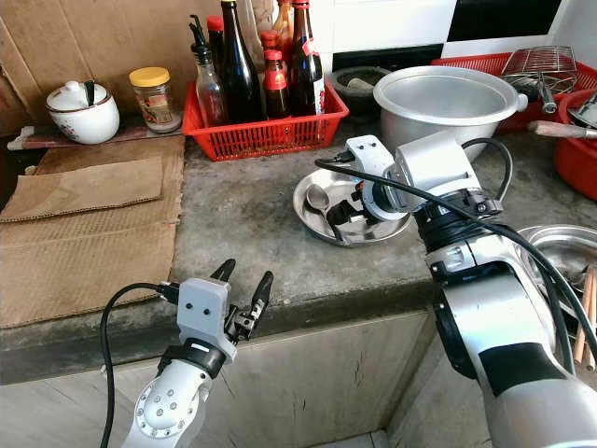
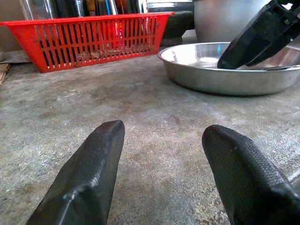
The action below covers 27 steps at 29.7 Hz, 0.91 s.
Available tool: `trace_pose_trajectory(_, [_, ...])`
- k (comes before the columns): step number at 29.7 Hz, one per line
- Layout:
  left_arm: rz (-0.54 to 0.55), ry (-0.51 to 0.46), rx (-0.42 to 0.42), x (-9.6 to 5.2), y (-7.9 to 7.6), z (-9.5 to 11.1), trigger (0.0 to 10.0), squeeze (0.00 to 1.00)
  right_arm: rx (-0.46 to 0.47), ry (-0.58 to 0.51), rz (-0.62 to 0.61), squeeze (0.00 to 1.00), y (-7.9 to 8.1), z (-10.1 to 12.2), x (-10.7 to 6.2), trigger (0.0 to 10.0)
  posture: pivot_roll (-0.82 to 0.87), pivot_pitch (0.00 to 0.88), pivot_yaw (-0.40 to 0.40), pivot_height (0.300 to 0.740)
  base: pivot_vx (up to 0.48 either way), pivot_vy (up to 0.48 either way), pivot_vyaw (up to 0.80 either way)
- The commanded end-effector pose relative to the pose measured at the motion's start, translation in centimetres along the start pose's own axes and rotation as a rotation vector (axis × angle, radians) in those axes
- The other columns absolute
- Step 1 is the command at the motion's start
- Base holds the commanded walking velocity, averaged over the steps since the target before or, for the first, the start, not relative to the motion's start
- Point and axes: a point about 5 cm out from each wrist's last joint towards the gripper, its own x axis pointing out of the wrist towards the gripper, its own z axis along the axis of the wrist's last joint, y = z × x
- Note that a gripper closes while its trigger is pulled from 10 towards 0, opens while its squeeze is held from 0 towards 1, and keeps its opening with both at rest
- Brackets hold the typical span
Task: Kitchen organization
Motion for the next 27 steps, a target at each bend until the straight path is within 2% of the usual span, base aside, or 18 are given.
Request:
trace_pose_trajectory(1, [-0.001,0.013,-0.002,-0.1,-0.2,-0.2,10.0,0.0,0.043,-0.041,0.009,0.0,-0.1,0.9,-0.6,10.0,0.03,0.063,-0.049,0.74,0.0,0.0,0.0])
trace_pose_trajectory(7, [-0.002,0.015,-0.007,-0.1,-0.2,-0.3,10.0,0.0,0.065,-0.041,0.1,0.0,0.8,1.3,-1.1,10.0,0.03,0.062,-0.049,0.74,0.0,0.0,0.0])
trace_pose_trajectory(17, [-0.005,0.016,-0.01,-0.1,-0.3,-0.3,10.0,0.0,0.001,0.028,0.166,0.0,2.6,0.2,-0.4,10.0,0.03,0.061,-0.047,0.74,0.0,0.0,0.0])
trace_pose_trajectory(25, [-0.002,0.012,-0.013,-0.1,-0.3,-0.3,10.0,0.0,-0.064,0.038,0.077,0.0,2.2,0.1,-0.1,10.0,0.03,0.069,-0.051,0.74,0.0,0.0,0.0])
trace_pose_trajectory(27, [-0.001,0.012,-0.015,-0.1,-0.3,-0.3,10.0,0.0,-0.088,0.045,0.011,0.0,1.7,-0.1,0.2,10.0,0.03,0.071,-0.05,0.74,0.0,0.0,0.0])
